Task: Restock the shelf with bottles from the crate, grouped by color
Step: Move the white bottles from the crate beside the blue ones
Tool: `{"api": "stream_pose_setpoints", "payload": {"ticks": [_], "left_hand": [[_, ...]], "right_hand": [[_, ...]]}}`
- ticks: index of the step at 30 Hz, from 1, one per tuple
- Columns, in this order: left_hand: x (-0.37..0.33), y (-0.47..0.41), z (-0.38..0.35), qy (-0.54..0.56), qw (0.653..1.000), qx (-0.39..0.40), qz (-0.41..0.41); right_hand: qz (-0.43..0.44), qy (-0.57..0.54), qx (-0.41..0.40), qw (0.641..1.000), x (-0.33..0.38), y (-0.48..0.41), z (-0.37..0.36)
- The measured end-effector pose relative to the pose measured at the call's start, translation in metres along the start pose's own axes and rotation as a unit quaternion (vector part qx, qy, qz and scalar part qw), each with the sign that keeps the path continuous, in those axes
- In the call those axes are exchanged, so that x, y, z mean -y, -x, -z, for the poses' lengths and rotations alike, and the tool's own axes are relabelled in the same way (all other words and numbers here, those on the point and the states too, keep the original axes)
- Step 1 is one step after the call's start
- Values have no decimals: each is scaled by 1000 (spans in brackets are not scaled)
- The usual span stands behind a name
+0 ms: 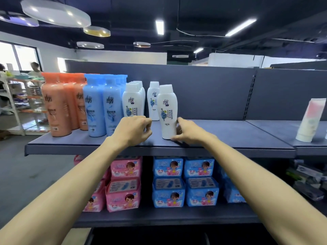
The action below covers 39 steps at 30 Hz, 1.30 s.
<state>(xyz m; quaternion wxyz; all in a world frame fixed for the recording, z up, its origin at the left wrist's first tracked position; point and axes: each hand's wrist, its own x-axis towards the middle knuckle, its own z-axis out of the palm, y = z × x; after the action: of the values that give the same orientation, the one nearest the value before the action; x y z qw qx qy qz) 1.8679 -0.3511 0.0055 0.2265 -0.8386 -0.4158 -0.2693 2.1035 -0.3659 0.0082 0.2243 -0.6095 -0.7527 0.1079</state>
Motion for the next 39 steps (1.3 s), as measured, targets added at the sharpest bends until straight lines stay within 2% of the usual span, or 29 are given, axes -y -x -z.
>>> {"api": "stream_pose_setpoints", "payload": {"ticks": [7,21,26,32,39], "left_hand": [[8,4,-15,15,1000,13,11],[17,-7,-34,61,997,28,29],[15,-16,-36,21,999,29,-2],[13,-22,-39,32,999,23,3],[5,-33,-51,46,998,-1,50]], "right_hand": [[-33,-111,-76,990,-2,-12,-17],[-7,-111,-39,993,-12,-51,-20],[-4,-103,-34,994,-12,-62,-22],[2,-97,-34,995,-11,-76,-23],[1,-103,-32,994,-14,-96,-28]]}}
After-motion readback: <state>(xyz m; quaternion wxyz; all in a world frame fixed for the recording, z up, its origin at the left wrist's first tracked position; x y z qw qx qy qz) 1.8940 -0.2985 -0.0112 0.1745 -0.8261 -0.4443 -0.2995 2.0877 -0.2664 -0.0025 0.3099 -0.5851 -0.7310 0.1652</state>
